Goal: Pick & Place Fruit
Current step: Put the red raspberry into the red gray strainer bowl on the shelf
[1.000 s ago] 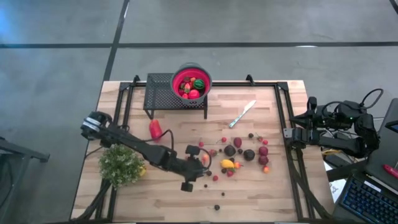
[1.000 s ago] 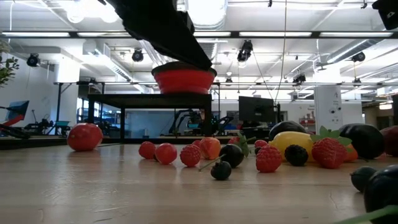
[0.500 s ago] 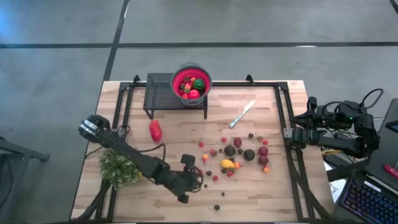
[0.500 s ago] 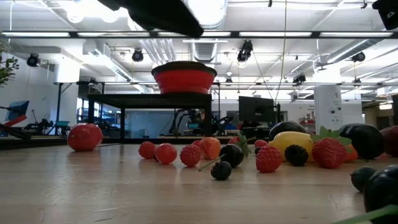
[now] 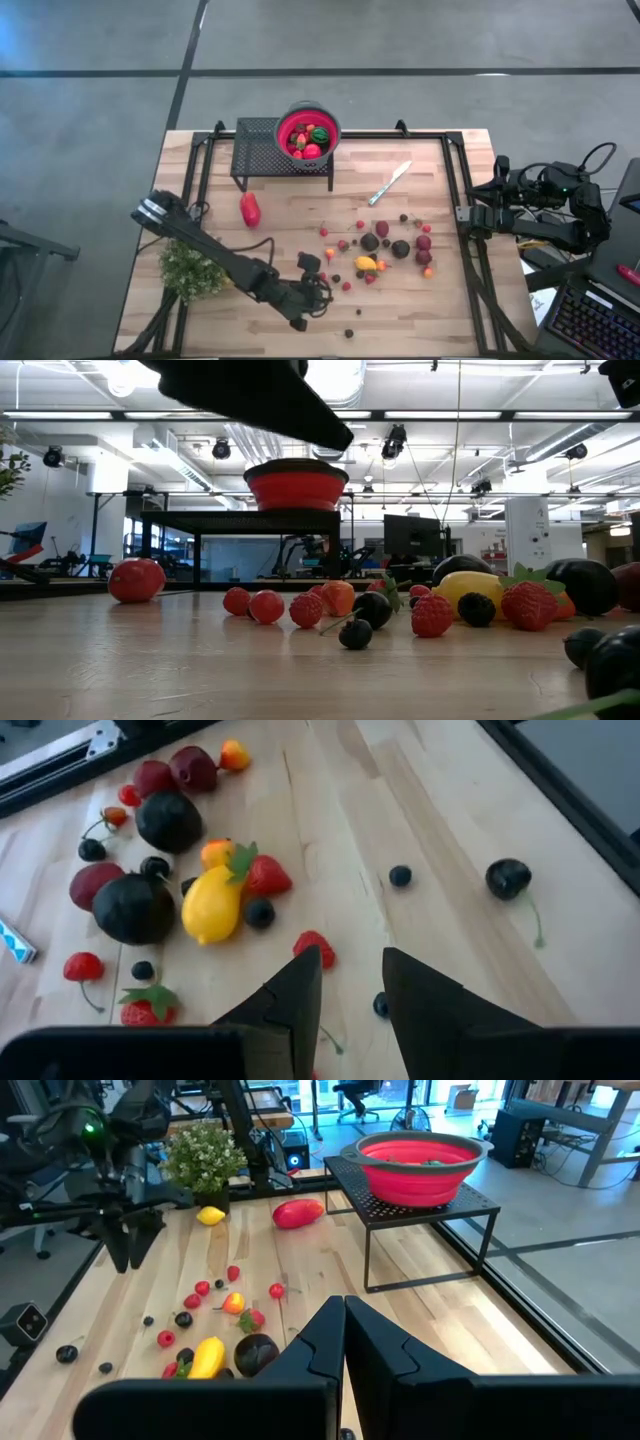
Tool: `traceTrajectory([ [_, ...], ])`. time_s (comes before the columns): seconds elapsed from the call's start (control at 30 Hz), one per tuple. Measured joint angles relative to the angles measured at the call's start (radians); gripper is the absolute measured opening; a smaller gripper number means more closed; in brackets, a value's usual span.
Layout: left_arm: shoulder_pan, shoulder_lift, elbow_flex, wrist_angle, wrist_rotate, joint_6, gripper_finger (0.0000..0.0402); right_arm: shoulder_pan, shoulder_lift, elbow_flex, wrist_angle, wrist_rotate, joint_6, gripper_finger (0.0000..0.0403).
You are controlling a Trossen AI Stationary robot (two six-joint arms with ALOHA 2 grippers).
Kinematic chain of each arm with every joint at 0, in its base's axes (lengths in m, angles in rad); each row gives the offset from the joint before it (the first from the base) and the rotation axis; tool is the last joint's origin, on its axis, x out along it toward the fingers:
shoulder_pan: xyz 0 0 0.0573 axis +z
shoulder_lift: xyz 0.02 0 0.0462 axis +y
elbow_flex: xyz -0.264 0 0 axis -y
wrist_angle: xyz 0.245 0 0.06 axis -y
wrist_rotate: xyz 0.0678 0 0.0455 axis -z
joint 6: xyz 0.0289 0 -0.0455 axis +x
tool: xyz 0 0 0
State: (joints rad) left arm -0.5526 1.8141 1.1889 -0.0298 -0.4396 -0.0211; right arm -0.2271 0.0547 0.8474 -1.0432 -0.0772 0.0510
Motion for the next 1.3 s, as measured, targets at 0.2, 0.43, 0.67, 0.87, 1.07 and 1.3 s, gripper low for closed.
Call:
traceTrajectory([
  [0.2,0.050,0.001,0.000,-0.166,-0.011,-0.120,0.0115,0.000,0.000,0.000,0.000,0.000,0.001,0.0008],
  [0.43,0.086,0.001,0.000,-0.260,0.043,-0.272,0.0115,0.000,0.000,0.000,0.000,0.000,-0.001,0.0008],
  [0.67,0.088,-0.008,0.000,-0.319,0.036,-0.299,0.0116,0.000,0.000,0.000,0.000,0.000,0.001,0.0008],
  [0.87,0.114,-0.054,0.000,-0.370,-0.002,-0.331,0.0158,0.000,0.000,0.000,0.000,0.000,0.000,0.0008],
  [1.07,0.148,-0.083,0.000,-0.451,-0.011,-0.298,0.0217,0.000,0.000,0.000,0.000,0.000,-0.001,0.0008],
  [1.3,0.229,-0.128,-0.038,-0.475,0.087,-0.237,0.0224,0.000,0.000,0.000,0.000,0.000,0.001,0.0008],
])
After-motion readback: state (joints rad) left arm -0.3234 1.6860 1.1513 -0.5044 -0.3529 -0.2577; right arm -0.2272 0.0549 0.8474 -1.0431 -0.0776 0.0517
